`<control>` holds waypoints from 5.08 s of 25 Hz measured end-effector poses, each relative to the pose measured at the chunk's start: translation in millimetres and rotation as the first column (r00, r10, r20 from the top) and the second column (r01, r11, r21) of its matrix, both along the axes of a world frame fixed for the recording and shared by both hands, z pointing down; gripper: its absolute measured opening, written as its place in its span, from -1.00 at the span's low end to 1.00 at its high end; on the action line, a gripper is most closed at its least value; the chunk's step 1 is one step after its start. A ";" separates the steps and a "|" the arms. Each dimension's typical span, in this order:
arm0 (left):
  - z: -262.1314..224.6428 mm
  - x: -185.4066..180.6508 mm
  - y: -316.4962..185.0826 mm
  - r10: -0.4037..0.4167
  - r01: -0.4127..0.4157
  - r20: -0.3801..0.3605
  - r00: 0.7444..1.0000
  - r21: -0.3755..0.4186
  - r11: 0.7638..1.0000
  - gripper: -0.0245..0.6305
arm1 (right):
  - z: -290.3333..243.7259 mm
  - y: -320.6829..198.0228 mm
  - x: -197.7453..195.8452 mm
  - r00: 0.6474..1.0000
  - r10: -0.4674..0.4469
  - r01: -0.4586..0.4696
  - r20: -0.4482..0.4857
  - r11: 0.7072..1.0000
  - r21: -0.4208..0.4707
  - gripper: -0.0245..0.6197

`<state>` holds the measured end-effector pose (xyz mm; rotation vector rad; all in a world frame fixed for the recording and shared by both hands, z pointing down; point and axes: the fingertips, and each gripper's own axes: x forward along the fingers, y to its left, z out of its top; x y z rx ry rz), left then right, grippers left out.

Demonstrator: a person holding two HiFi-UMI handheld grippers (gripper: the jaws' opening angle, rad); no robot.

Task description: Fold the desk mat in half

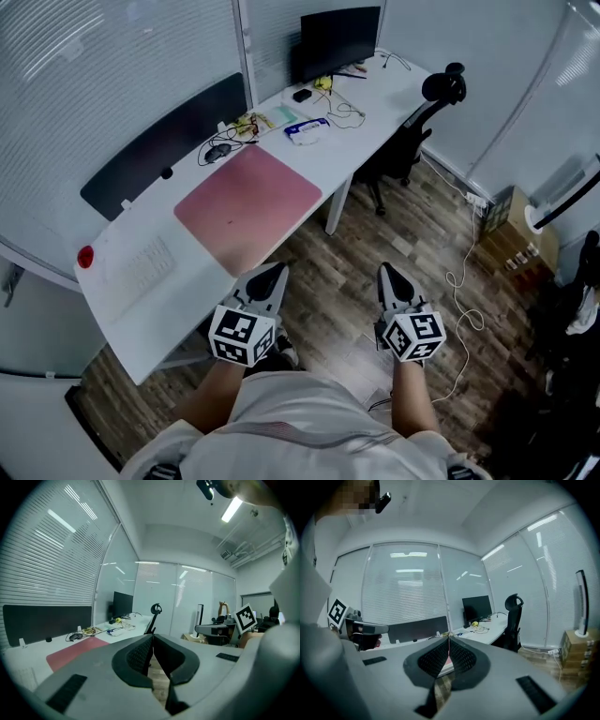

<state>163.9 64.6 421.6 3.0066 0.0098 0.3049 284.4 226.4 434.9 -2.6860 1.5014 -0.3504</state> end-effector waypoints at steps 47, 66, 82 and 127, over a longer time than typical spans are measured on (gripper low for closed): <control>51.1 74.5 -203.6 -0.692 0.708 0.161 0.703 -0.076 0.702 -0.88 | 111.6 -322.5 221.0 0.807 -0.547 0.590 0.223 0.767 -0.253 -0.47; 87.1 20.6 -203.4 -0.675 0.706 0.216 0.705 -0.118 0.699 -0.88 | 303.3 -309.1 238.0 0.872 -0.258 0.483 0.416 0.595 -0.643 -0.26; 92.4 34.7 -202.0 -0.628 0.663 0.226 0.745 -0.142 0.735 -0.88 | 300.7 -304.6 245.3 0.876 -0.258 0.465 0.408 0.675 -0.572 -0.45; 48.8 -143.3 -242.4 -0.741 0.744 0.076 0.668 -0.103 0.660 -0.88 | 242.8 -350.7 -132.6 0.446 -0.708 0.893 0.548 0.310 -0.326 -0.67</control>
